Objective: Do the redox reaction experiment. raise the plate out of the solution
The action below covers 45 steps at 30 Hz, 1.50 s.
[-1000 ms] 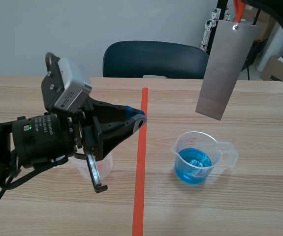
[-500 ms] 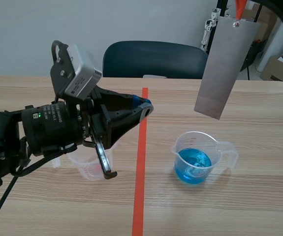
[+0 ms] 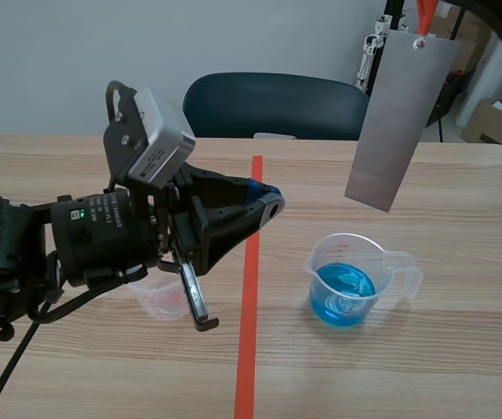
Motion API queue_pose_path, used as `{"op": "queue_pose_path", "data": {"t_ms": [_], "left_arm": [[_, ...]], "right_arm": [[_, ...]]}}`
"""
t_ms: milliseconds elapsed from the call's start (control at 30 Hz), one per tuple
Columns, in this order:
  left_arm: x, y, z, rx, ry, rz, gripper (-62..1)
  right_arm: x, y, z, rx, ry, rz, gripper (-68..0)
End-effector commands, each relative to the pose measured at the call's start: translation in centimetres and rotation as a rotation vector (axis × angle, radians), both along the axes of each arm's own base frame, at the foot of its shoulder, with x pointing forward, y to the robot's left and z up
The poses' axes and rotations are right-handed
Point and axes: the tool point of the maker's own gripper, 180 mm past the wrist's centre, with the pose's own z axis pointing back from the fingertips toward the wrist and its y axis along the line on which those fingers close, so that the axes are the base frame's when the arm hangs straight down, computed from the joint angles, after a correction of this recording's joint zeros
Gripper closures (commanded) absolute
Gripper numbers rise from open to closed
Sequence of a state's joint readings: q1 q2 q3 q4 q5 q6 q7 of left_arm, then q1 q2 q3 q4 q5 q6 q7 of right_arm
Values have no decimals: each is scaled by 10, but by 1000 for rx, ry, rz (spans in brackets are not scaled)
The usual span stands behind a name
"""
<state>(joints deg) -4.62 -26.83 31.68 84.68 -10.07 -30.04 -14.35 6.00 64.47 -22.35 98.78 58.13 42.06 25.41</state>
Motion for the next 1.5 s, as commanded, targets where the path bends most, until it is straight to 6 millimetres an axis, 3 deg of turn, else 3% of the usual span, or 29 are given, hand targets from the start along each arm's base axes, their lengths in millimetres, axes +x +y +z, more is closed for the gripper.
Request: {"op": "queue_pose_path", "data": {"t_ms": [0, 1467], "left_arm": [[2, -2, 12, -35, -21, 1, -27], [6, -1, 12, -15, -28, 12, -27]], "right_arm": [[-2, 0, 12, 16, -27, 14, 2], [-2, -1, 12, 17, -27, 14, 2]]}}
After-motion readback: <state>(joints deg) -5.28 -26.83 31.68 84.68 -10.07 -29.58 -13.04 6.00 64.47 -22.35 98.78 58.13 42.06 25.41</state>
